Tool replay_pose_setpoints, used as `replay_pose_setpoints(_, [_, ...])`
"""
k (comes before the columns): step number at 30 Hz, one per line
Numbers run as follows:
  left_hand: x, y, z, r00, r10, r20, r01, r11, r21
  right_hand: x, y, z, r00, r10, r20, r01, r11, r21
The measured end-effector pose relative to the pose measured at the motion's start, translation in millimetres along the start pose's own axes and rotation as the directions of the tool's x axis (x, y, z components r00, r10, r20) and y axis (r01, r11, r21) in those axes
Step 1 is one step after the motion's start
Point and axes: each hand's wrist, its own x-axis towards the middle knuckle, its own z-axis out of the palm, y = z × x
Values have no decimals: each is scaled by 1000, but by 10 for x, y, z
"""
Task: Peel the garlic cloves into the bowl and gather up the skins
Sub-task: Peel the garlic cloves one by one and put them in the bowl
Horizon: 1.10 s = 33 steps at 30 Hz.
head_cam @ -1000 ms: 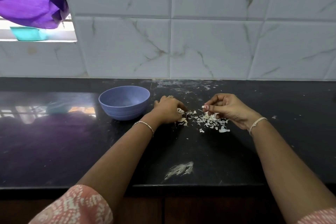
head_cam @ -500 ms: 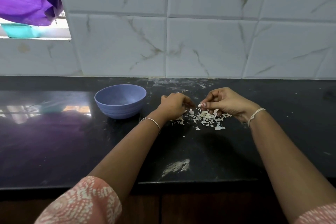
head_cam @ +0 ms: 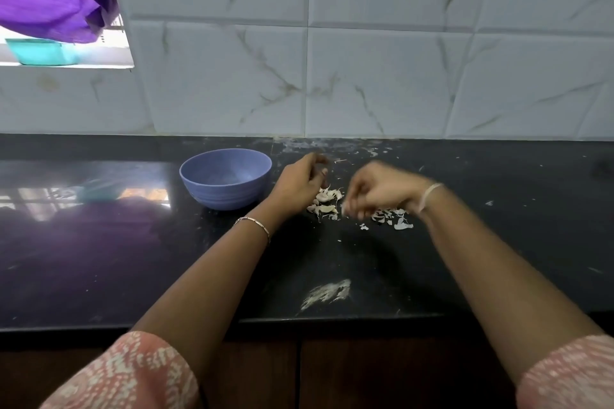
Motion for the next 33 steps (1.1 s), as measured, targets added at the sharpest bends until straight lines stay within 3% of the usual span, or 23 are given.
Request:
replay_pose_setpoints(3, [-73, -69, 37, 999, -29, -32, 28, 999, -16, 81, 17, 110, 997, 66, 44, -62, 995, -73])
replay_pose_setpoints(7, [-99, -91, 49, 998, -43, -54, 40, 998, -52, 6, -168, -171, 996, -19, -84, 33, 987, 156])
replay_pose_setpoints(11, [-99, -92, 60, 997, -40, -65, 35, 997, -76, 80, 39, 126, 990, 125, 69, -116, 986, -120])
replay_pose_setpoints(17, [-122, -73, 62, 998, -10, -62, 7, 999, -48, 85, -67, -33, 997, 18, -76, -18, 1000, 4])
replay_pose_setpoints(21, [-125, -42, 65, 997, 23, -78, -25, 999, -30, 72, 94, 173, 999, 53, -3, -52, 972, -230])
replay_pose_setpoints(24, [-129, -4, 53, 995, 78, -55, -82, 994, -77, 68, 131, 63, 990, 9, -141, -4, 1000, 31])
replay_pose_setpoints(27, [-111, 88, 76, 994, 112, -14, -113, 985, -130, 68, 194, -28, 960, 60, -275, 36, 942, 334])
replay_pose_setpoints(33, [107, 327, 284, 996, 72, -61, -81, 983, -164, 197, 332, -7, 941, 190, -281, 0, 828, 561])
